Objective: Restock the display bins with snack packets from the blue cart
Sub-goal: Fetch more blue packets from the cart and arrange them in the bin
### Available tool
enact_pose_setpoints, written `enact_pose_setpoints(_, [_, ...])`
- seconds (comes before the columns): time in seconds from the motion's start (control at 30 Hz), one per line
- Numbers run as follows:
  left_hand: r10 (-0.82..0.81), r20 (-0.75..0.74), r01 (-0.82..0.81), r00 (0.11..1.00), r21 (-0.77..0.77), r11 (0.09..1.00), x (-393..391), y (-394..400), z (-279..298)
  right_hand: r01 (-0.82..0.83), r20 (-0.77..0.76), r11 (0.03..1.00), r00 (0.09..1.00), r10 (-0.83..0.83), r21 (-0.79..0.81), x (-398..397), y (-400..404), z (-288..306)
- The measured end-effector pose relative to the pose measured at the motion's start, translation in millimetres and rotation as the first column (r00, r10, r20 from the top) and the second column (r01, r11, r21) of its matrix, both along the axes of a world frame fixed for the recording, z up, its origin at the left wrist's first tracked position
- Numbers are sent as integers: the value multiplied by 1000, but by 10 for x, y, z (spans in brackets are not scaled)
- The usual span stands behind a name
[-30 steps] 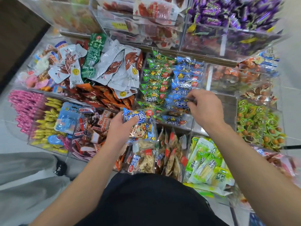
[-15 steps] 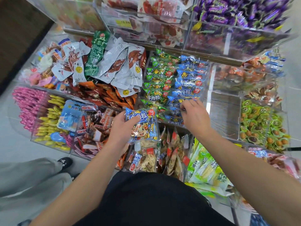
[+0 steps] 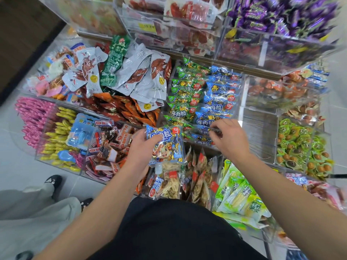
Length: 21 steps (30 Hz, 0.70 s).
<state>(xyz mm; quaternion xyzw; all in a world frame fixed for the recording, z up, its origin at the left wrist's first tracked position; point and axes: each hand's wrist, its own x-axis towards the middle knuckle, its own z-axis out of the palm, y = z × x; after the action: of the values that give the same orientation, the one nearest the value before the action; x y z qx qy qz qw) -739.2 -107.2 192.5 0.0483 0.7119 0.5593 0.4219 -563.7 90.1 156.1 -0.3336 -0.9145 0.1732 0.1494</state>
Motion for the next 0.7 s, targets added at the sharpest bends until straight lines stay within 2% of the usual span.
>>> enact_pose_setpoints(0.2, [38, 3, -38, 999, -3, 999, -9, -5, -29, 5, 63, 998, 998, -8, 62, -111, 33, 3])
enact_pose_setpoints(0.43, [43, -10, -43, 999, -34, 999, -28, -41, 11, 70, 227, 997, 971, -73, 21, -247, 84, -51])
enact_pose_setpoints(0.57, [-8, -23, 6, 1000, -58, 998, -23, -20, -2, 98, 212, 995, 973, -96, 5, -257, 70, -8])
enact_pose_setpoints(0.7, [-55, -58, 50, 997, -77, 996, 23, 0, 82, 111, 162, 988, 982, -93, -105, -130, 32, 36])
